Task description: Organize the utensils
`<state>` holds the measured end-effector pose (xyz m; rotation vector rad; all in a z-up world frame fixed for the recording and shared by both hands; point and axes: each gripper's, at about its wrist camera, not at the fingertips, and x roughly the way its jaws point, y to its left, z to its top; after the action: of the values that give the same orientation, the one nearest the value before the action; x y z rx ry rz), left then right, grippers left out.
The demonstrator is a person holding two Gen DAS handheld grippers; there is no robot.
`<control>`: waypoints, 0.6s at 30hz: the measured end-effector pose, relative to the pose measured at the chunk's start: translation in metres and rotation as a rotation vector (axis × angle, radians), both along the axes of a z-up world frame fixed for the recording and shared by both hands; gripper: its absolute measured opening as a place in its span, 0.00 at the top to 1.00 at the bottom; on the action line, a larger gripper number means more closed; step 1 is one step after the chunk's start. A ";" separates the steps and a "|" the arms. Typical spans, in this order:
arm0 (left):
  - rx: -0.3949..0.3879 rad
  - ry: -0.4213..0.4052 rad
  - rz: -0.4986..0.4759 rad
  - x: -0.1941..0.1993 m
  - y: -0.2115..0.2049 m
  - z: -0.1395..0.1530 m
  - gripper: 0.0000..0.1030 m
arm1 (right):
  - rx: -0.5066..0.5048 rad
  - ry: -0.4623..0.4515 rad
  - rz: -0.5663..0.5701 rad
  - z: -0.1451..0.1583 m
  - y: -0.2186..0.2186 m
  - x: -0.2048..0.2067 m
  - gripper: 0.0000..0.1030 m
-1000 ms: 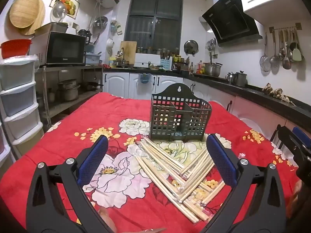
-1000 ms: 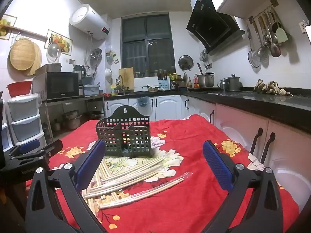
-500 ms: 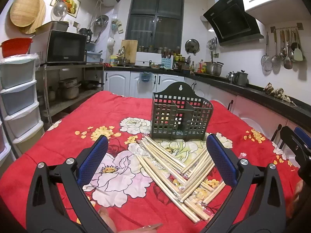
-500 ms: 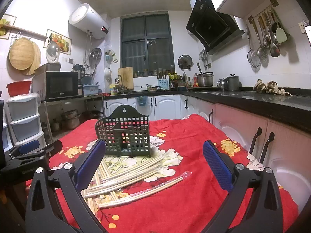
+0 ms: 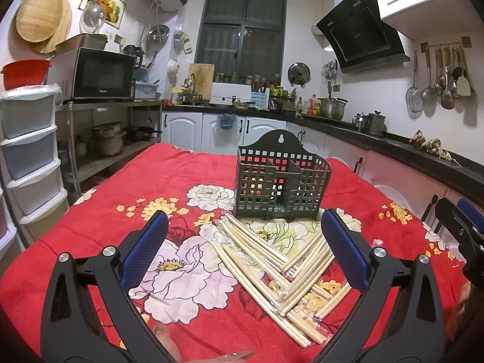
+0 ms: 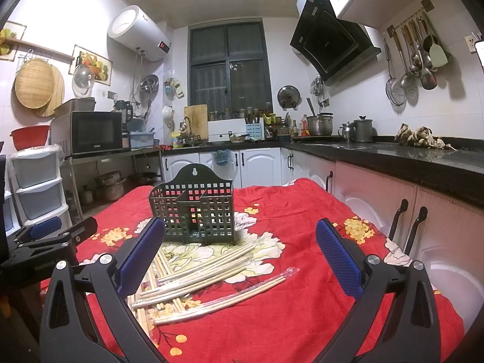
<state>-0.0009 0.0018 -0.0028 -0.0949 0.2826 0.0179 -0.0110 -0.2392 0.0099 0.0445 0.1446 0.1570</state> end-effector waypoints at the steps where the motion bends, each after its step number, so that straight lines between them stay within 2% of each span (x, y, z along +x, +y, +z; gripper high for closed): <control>1: 0.001 -0.001 0.001 0.000 0.000 0.000 0.09 | 0.001 -0.001 0.000 0.000 0.000 0.000 0.06; 18: -0.003 -0.009 0.001 0.001 -0.001 0.006 0.09 | -0.002 0.001 -0.002 -0.001 -0.003 -0.001 0.06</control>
<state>0.0005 0.0010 0.0030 -0.0981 0.2741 0.0179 -0.0116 -0.2418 0.0091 0.0425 0.1455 0.1551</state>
